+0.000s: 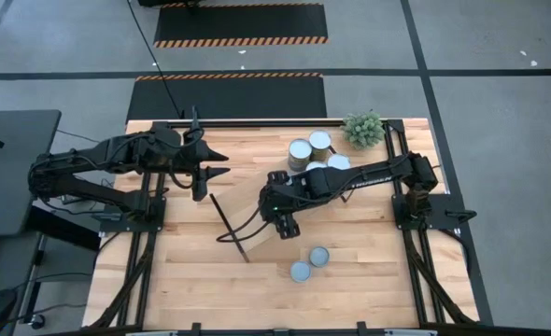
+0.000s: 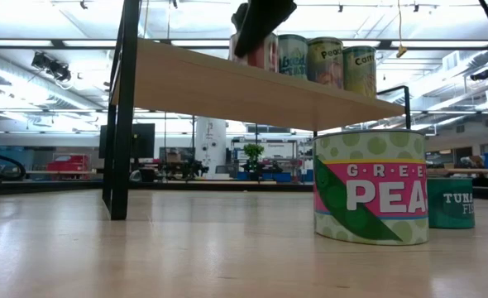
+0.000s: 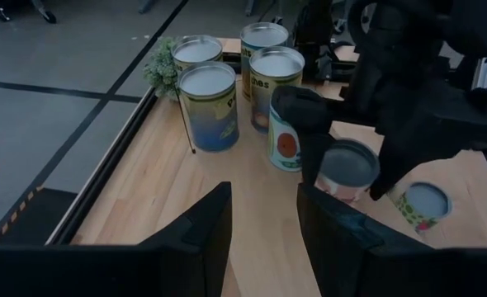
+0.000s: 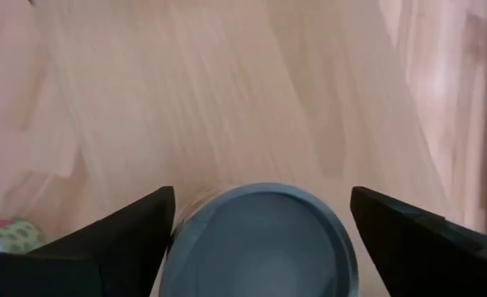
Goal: Pick and place cans onto a shelf
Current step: Put the small canned diced tomatoes on the shelf, then put the small canned peas on the shelf aligned with the other big canned mixed vegetables
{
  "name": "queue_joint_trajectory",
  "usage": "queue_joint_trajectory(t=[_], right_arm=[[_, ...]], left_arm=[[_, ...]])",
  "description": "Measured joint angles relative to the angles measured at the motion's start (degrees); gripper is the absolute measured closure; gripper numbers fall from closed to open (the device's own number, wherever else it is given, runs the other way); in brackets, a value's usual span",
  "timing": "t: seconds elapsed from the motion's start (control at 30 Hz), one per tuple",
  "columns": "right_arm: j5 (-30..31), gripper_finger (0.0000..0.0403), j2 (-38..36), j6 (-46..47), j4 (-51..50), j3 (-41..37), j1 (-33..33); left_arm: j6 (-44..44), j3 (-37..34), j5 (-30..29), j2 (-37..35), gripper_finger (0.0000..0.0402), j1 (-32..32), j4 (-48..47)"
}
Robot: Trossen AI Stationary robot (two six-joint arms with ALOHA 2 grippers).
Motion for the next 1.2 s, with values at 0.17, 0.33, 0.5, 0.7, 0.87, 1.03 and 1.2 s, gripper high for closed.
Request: queue_joint_trajectory(t=[0.17,0.33,0.5,0.7,0.87,1.03,1.2], right_arm=[[1.48,0.0029,-0.02,0.16,-1.62,0.02,-0.09],[2.47,0.0029,-0.09,0.47,-1.87,0.15,-0.09],[2.22,0.0029,-0.20,0.87,-0.44,3.65,-0.09],[2.12,0.0029,-0.22,3.43,-3.38,11.76,-0.40],[-1.21,0.0029,-0.31,6.91,-13.67,16.34,1.93],[-4.38,0.0030,-0.28,10.13,-23.13,16.69,6.66],[-4.52,0.0030,-1.04,15.30,-26.04,13.24,10.93]], left_arm=[[0.02,0.00,0.00,0.01,0.0257,0.00,0.00],[0.03,0.00,0.00,0.00,0.0257,0.00,0.02],[0.04,0.00,0.00,0.01,0.0257,0.00,0.02],[-0.02,0.00,0.00,0.01,0.0257,0.00,-0.01],[-0.01,0.00,0.02,0.01,0.0257,0.00,-1.04],[0.25,0.00,0.02,0.01,0.0257,0.00,-1.20],[1.56,0.00,0.02,0.01,0.0257,-0.02,-1.24]])
